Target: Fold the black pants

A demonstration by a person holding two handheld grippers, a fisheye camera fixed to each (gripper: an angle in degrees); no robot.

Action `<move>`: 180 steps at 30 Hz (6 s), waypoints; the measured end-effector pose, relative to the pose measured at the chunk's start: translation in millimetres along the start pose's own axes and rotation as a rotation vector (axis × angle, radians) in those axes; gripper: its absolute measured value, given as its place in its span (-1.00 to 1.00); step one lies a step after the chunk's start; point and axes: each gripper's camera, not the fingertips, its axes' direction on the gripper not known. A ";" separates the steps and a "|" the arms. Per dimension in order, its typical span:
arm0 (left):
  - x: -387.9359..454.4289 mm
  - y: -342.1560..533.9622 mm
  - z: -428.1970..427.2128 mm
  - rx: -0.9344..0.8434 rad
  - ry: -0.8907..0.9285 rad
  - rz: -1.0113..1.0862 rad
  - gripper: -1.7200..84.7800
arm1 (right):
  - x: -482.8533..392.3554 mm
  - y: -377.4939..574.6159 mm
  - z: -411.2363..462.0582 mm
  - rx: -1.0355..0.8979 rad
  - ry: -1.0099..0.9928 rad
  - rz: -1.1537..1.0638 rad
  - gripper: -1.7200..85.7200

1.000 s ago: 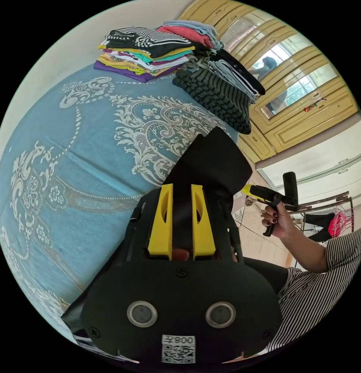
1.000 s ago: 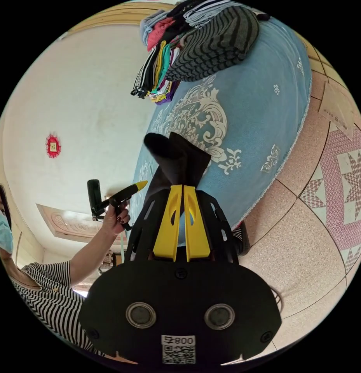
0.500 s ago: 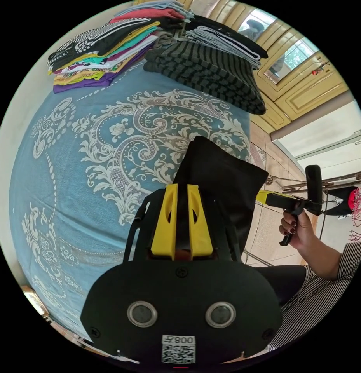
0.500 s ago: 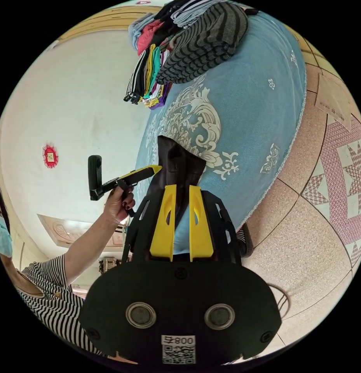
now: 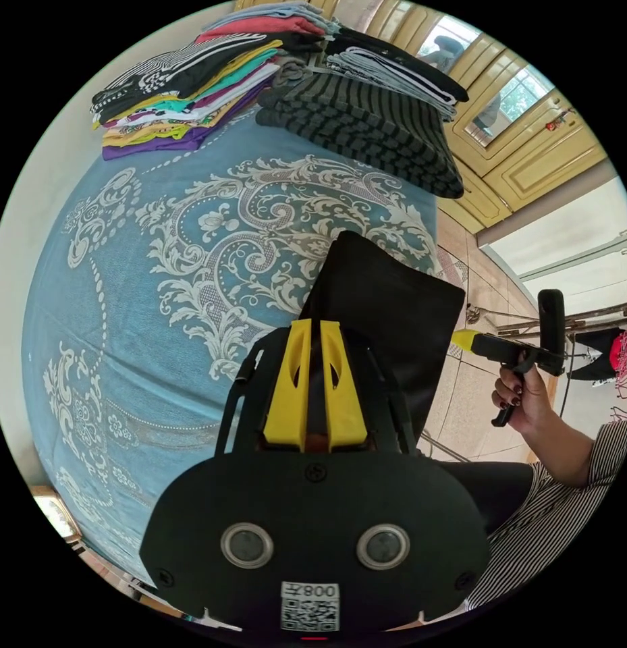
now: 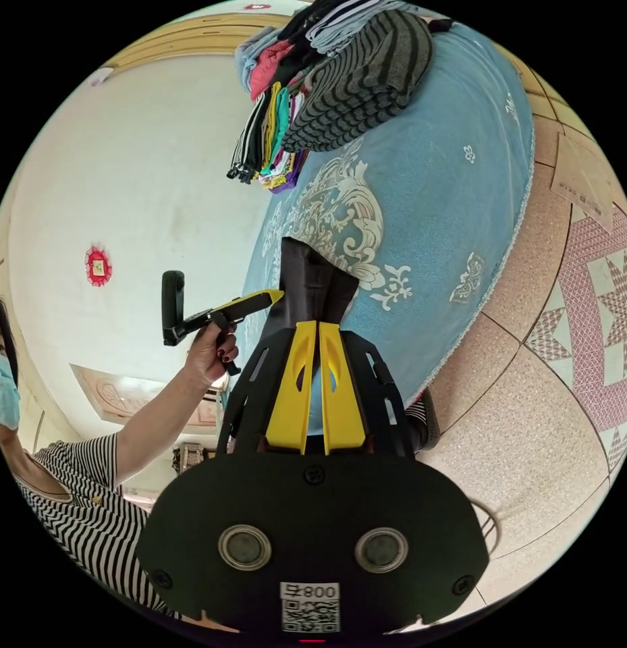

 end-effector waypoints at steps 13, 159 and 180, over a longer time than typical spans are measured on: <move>37.6 -39.7 -122.9 0.067 -0.080 -0.068 -0.90 | -80.7 -10.9 66.4 -0.123 0.315 -0.234 -0.96; 156.0 145.2 -450.0 0.273 0.193 -0.562 -0.82 | -154.7 43.7 167.1 -0.286 0.270 -0.217 -0.84; 81.3 -101.5 -222.7 0.115 0.182 -0.070 -0.74 | -3.9 -40.0 82.3 -0.011 0.057 0.149 -0.74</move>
